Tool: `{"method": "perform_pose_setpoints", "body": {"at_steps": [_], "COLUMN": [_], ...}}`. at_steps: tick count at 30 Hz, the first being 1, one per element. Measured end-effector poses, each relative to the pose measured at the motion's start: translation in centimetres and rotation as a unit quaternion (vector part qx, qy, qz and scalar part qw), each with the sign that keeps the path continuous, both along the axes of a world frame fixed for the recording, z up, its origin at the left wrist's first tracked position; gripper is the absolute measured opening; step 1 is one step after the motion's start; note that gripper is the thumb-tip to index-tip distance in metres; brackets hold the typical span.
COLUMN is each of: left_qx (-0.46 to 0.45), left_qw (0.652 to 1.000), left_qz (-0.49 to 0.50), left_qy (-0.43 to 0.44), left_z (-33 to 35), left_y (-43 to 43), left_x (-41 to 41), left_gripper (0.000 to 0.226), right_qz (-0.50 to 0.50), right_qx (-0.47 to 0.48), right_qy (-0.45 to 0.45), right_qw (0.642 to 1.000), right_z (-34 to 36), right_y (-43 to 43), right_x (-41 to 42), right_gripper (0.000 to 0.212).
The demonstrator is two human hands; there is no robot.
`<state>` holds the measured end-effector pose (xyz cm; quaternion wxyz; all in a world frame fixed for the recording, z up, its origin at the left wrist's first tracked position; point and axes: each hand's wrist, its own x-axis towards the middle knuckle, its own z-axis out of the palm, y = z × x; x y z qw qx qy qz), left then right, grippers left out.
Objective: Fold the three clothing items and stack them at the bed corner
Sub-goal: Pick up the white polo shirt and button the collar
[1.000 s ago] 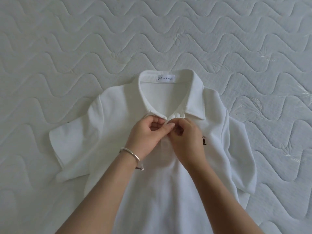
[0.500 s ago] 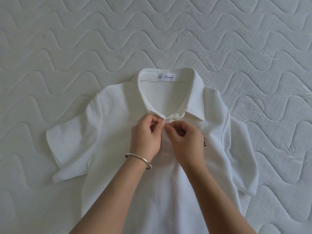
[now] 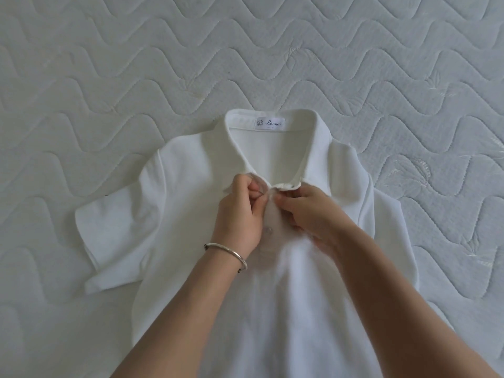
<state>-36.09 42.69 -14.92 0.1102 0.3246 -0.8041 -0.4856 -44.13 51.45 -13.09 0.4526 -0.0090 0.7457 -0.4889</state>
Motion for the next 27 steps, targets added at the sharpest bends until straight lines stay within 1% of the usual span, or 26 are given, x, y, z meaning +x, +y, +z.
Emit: {"method": "perform_pose_setpoints", "body": {"at_steps": [2,4,6,8,10,12,15,18,20,21,23,24,26,27], "left_qx": [-0.023,-0.031,-0.055,-0.088,-0.117,-0.12,-0.121,-0.175,-0.247,-0.292,-0.361,-0.376,-0.407,-0.435], "left_qw": [1.0,0.999,0.998,0.996,0.993,0.993,0.991,0.981,0.967,0.954,0.93,0.923,0.907,0.889], "left_qz": [0.007,0.016,0.014,0.011,0.007,0.009,0.025,0.019,-0.025,-0.05,-0.076,-0.081,-0.11,-0.142], "left_qy": [0.007,0.001,-0.007,-0.012,-0.009,0.004,0.047,0.076,0.062,0.045,0.001,-0.014,-0.014,-0.012], "left_z": [-0.2,-0.5,-0.7,-0.9,-1.3,-1.4,-0.7,0.2,0.5,0.7,1.1,1.4,2.0,2.1], "left_y": [-0.3,-0.5,-0.4,-0.3,-0.4,-0.3,-0.3,-1.2,-2.0,-2.4,-3.3,-3.7,-4.4,-4.6], "left_x": [0.0,-0.1,-0.4,-0.8,-0.8,-0.6,-0.1,-0.1,-0.7,-1.0,-1.7,-2.0,-2.7,-3.0], "left_gripper": [0.021,0.023,0.018,0.012,0.011,0.01,0.007,0.018,0.03,0.031,0.028,0.027,0.024,0.022], "right_qz": [0.006,-0.002,-0.023,-0.042,-0.051,-0.051,-0.108,-0.146,-0.154,-0.162,-0.177,-0.182,-0.196,-0.206], "right_qx": [0.017,0.062,0.101,0.114,0.103,0.097,0.081,0.083,0.085,0.077,0.061,0.054,0.035,0.02], "right_qy": [0.018,0.094,0.176,0.224,0.246,0.255,0.241,0.246,0.272,0.284,0.307,0.314,0.316,0.314], "right_qw": [1.0,0.994,0.979,0.967,0.962,0.961,0.961,0.955,0.946,0.942,0.933,0.93,0.928,0.927], "right_z": [-0.3,-0.8,-1.2,-1.3,-1.2,-1.0,-0.6,0.0,0.4,0.6,0.8,0.9,1.0,1.0], "right_y": [-0.1,-0.4,-0.5,-0.4,-0.2,-0.1,-0.2,-0.6,-0.8,-0.8,-0.6,-0.5,-0.5,-0.5], "right_x": [-0.1,0.3,1.0,1.5,1.9,2.4,2.5,2.3,2.4,2.5,2.6,2.7,2.7,2.7], "right_gripper": [0.017,0.008,0.007,0.008,0.012,0.018,0.027,0.029,0.026,0.024,0.023,0.02,0.008,0.004]}}
